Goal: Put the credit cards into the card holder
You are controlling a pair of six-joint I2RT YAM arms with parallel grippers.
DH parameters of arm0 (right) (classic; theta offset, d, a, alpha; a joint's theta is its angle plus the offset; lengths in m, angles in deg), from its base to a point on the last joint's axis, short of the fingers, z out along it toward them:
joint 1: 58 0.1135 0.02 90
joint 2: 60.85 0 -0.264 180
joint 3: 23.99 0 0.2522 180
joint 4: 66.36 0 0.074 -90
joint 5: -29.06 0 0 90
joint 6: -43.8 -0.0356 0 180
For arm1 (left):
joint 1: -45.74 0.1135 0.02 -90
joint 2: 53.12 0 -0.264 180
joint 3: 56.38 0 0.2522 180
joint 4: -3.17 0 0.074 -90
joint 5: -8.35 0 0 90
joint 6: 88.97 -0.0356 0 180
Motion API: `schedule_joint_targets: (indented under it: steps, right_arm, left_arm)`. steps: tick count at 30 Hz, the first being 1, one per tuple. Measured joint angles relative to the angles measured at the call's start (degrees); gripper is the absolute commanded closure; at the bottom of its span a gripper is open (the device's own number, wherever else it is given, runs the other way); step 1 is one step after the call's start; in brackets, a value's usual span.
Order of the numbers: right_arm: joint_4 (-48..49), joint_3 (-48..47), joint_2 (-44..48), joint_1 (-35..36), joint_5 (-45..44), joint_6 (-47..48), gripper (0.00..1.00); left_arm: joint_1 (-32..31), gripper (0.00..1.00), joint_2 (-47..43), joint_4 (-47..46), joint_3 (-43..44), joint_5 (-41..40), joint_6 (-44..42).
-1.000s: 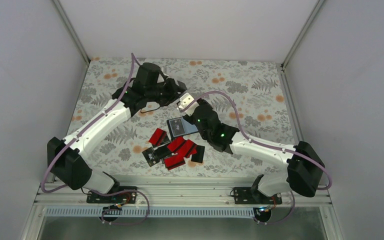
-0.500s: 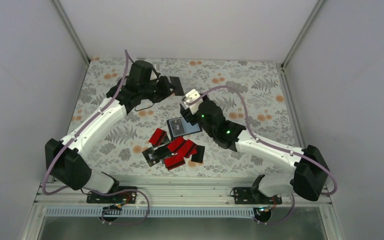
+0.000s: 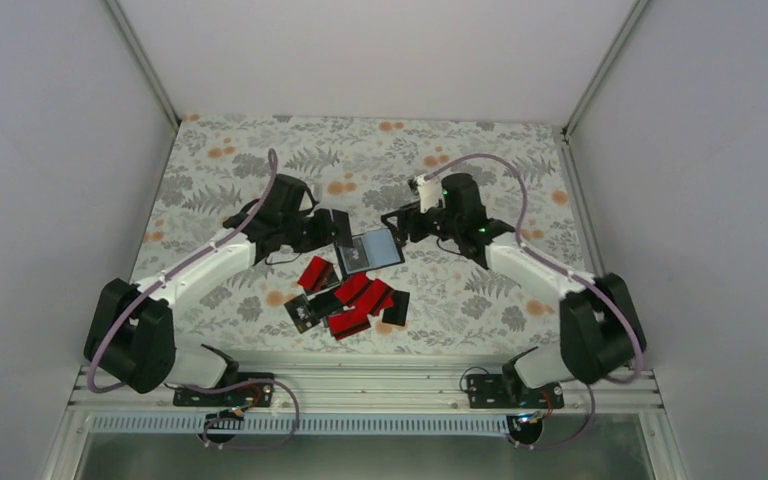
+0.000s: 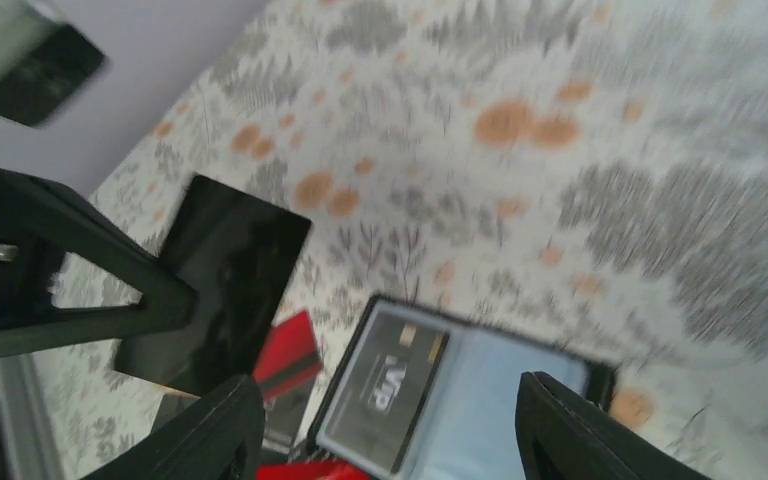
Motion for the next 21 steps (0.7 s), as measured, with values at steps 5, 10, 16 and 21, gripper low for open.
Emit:
schedule_joint_targets:
  steps: [5,10,16,21]
  right_arm:
    - [-2.6,-0.5,-10.4,-2.0,5.8,-2.8,0.36]
    - [-7.2,-2.9,-15.3,-2.7,4.0,-3.0,0.37]
    - [-10.1,-6.7,-17.6,-1.8,-1.4,-1.7,0.36]
    - [-13.0,-9.1,-21.2,0.3,-7.1,-0.5,0.37]
  left_arm:
    - [-0.2,0.98,0.0,-2.9,-3.3,0.9,-2.1]
    - [-0.7,0.98,1.0,-5.6,-5.8,1.6,-2.7]
    - [-1.6,0.98,2.4,-7.4,-7.4,1.7,-2.8]
    - [-2.7,0.97,3.4,-8.5,-7.5,1.6,-2.8]
